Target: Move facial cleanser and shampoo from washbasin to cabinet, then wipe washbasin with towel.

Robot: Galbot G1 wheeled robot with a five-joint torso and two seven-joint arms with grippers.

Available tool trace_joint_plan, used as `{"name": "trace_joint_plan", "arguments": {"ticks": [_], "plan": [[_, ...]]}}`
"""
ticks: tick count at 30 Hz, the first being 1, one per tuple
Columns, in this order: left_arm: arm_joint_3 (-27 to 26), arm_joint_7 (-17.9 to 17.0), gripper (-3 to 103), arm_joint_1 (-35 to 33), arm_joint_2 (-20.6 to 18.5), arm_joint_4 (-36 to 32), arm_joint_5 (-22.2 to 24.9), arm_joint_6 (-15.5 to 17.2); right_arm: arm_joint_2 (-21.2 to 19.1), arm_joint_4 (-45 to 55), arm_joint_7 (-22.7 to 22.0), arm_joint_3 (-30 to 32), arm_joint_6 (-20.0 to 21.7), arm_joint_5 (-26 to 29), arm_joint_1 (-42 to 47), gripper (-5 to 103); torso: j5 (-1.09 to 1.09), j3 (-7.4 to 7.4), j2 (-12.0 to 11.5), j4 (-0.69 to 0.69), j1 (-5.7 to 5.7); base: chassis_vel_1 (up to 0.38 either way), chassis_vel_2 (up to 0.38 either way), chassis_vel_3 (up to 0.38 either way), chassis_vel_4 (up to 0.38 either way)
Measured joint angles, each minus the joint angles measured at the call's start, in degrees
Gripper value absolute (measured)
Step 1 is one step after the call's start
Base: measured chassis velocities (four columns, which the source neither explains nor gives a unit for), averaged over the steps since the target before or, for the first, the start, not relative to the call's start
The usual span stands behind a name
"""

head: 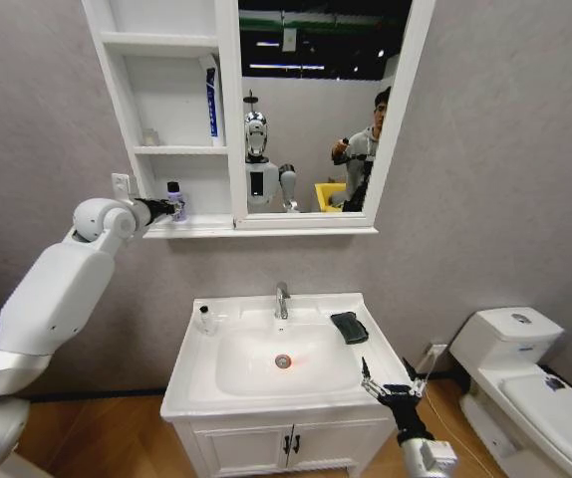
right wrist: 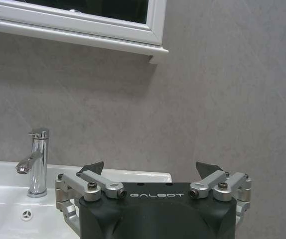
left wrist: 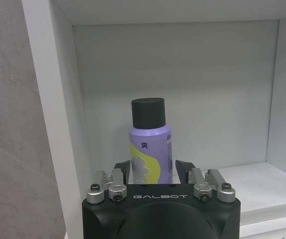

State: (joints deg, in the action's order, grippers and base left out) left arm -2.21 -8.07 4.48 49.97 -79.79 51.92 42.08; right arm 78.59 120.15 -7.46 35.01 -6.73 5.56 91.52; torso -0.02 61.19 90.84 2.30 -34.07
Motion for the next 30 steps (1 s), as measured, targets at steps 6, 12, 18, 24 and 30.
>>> {"name": "trace_joint_plan", "arguments": {"ticks": [6,12,18,24,30], "plan": [[-2.5,-0.6,78,-2.2,-1.9,-3.7,-0.3,-0.4,0.0,0.0,0.0,-0.3,0.1,0.0,-0.1,100,0.03,0.00,0.0,0.01,0.00,0.000,0.000,0.000,0.000],[-8.7,-2.6,93,-11.2,-8.0,-15.1,3.0,-1.4,-0.1,-0.1,0.0,-0.6,0.3,-0.1,-0.5,100,0.02,0.00,0.0,-0.02,0.00,0.000,0.000,0.000,0.000],[-15.0,-8.1,100,-27.8,-12.5,-31.6,4.9,-11.4,0.2,-0.3,0.0,-1.1,0.7,-0.4,-0.8,100,0.01,-0.01,0.0,-0.03,0.02,0.000,0.000,0.000,0.000],[-18.0,-8.4,100,-41.0,-10.3,-36.3,-0.3,-18.0,0.6,0.2,0.0,-0.8,0.4,-0.6,-0.1,100,0.03,-0.01,0.0,0.02,0.01,0.000,0.000,0.000,0.000],[-18.2,-5.3,100,-53.8,-2.8,-34.7,-11.7,-25.8,0.5,0.5,0.0,-0.3,0.2,-0.3,0.0,100,0.02,-0.01,0.0,-0.01,0.02,0.000,0.000,0.000,0.000]]}}
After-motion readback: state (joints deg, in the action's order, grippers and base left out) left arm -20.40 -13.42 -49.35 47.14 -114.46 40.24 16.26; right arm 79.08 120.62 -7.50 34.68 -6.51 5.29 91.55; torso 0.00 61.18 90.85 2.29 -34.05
